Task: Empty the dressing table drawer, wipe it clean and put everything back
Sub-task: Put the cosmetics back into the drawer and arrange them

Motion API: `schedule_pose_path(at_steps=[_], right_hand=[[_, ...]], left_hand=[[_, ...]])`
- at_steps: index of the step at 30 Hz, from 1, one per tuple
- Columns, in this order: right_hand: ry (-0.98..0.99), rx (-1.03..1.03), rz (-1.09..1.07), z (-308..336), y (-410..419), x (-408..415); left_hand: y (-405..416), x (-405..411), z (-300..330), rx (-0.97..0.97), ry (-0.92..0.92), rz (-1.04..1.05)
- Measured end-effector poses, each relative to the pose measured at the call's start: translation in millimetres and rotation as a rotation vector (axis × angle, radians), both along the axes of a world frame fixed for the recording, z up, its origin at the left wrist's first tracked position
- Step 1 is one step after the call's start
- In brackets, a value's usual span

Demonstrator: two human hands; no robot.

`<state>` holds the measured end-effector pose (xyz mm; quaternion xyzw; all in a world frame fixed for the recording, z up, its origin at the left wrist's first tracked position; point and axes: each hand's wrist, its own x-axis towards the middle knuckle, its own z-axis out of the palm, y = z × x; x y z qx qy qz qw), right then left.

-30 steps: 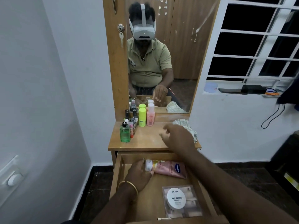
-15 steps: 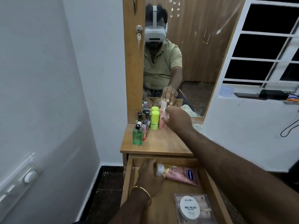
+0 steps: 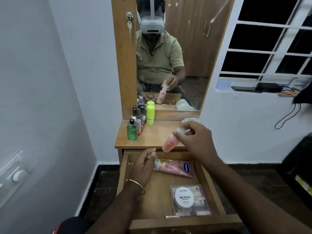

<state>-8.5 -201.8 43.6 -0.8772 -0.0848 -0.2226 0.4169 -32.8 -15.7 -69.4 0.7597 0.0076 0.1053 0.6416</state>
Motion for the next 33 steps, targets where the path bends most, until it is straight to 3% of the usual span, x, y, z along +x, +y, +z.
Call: schedule_pose_path(at_steps=[6,10,18,22,30,33], right_hand=[[0.194,0.092,-0.157,-50.1,-22.2,-21.2],[0.308,0.001,-0.217,-75.0,-33.6,-18.9],[0.535,-0.460,-0.214,-92.7,-35.3,-16.6],[0.654,-0.549,-0.162,-97.5,-30.9,-17.3],[0.710,-0.735,-0.091,-99.1,-22.0,-12.4],[0.635,-0.853,-0.065,-100.3,-22.0,-15.4]], left_hand=[[-12.9,-3.5,0.1,-0.191,0.352,-0.228],[-16.2,-2.3,-4.8,-0.200,0.498,-0.318],[-17.1,1.3,-16.0,-0.166,0.547,-0.348],[-18.4,5.0,-21.5,-0.185,0.573,-0.359],[-21.7,8.5,-30.1,-0.212,0.610,-0.378],[-22.8,6.1,-29.9,-0.169,0.584,-0.392]])
